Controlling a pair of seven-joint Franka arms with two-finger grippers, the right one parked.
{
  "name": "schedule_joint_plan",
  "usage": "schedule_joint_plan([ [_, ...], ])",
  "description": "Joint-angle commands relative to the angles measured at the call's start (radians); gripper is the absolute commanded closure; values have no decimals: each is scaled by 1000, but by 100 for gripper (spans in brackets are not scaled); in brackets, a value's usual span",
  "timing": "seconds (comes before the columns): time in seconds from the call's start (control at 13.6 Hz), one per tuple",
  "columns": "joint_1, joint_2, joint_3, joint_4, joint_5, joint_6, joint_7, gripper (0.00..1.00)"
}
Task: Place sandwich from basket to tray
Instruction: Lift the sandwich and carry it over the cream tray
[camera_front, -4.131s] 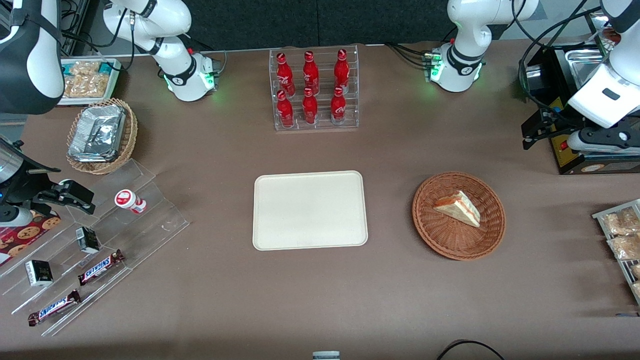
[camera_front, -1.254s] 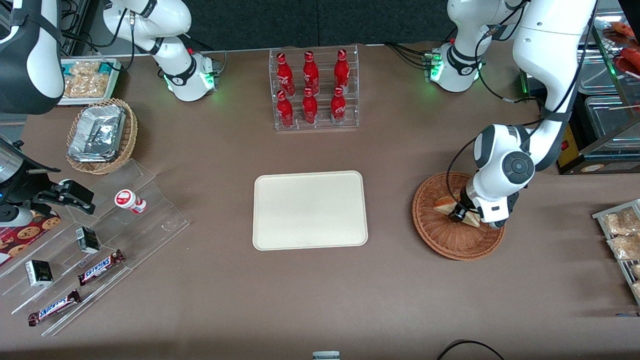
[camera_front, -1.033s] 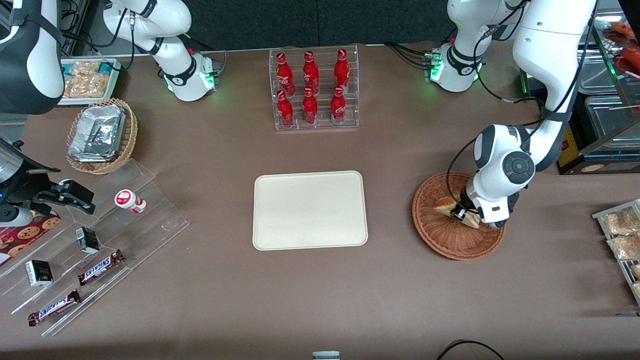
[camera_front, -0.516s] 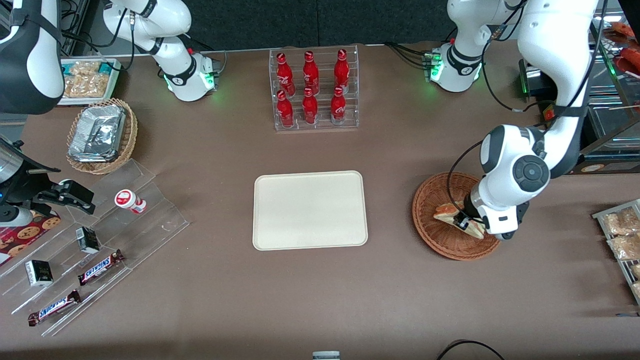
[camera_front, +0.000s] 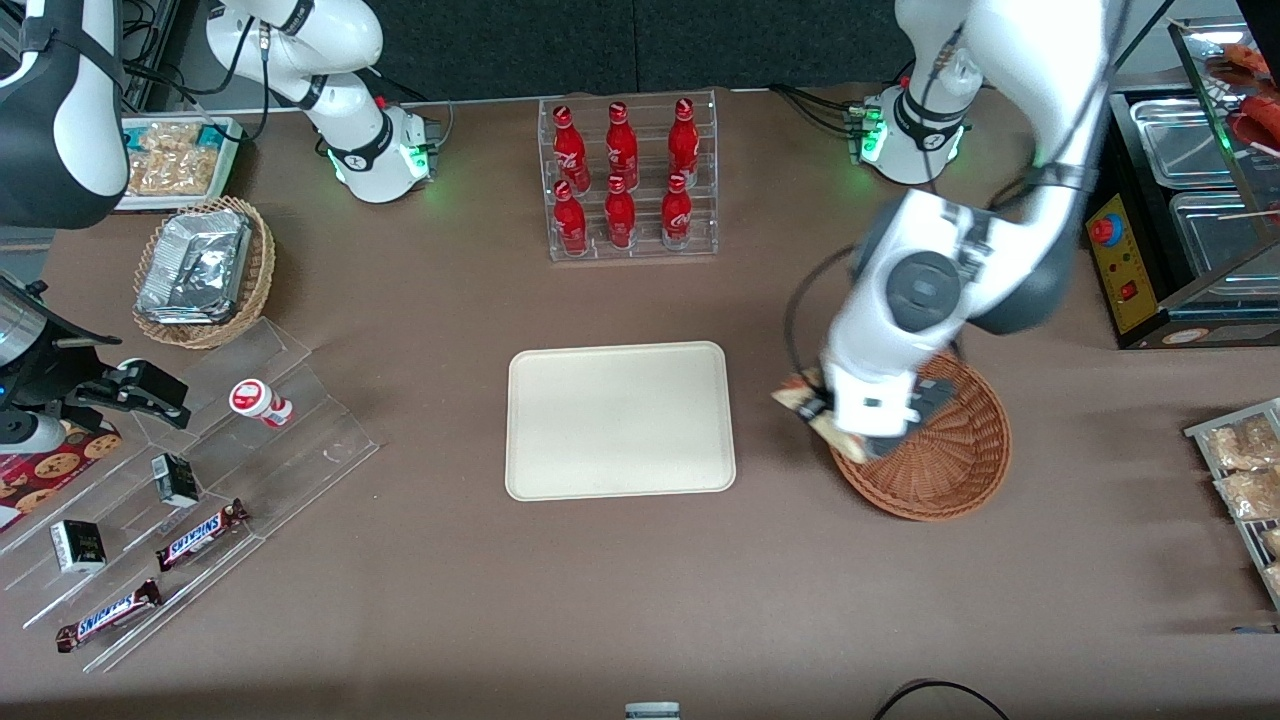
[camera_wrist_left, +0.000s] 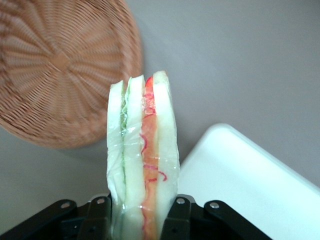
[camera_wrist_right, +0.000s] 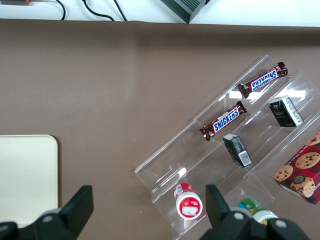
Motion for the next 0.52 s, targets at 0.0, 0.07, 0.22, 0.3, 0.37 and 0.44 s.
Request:
schedule_joint_plan([
  [0.0, -106, 73, 15, 115, 8, -36, -2, 99],
  [0.07, -133, 104, 15, 143, 8, -37, 0, 99],
  [0.22, -202, 193, 15, 233, 8, -37, 20, 99],
  [0.3, -230, 236, 15, 270, 7, -34, 67, 99],
  [0.37, -265, 275, 15, 302, 6, -27, 95, 99],
  [0.44, -293, 317, 16, 341, 8, -25, 95, 98],
])
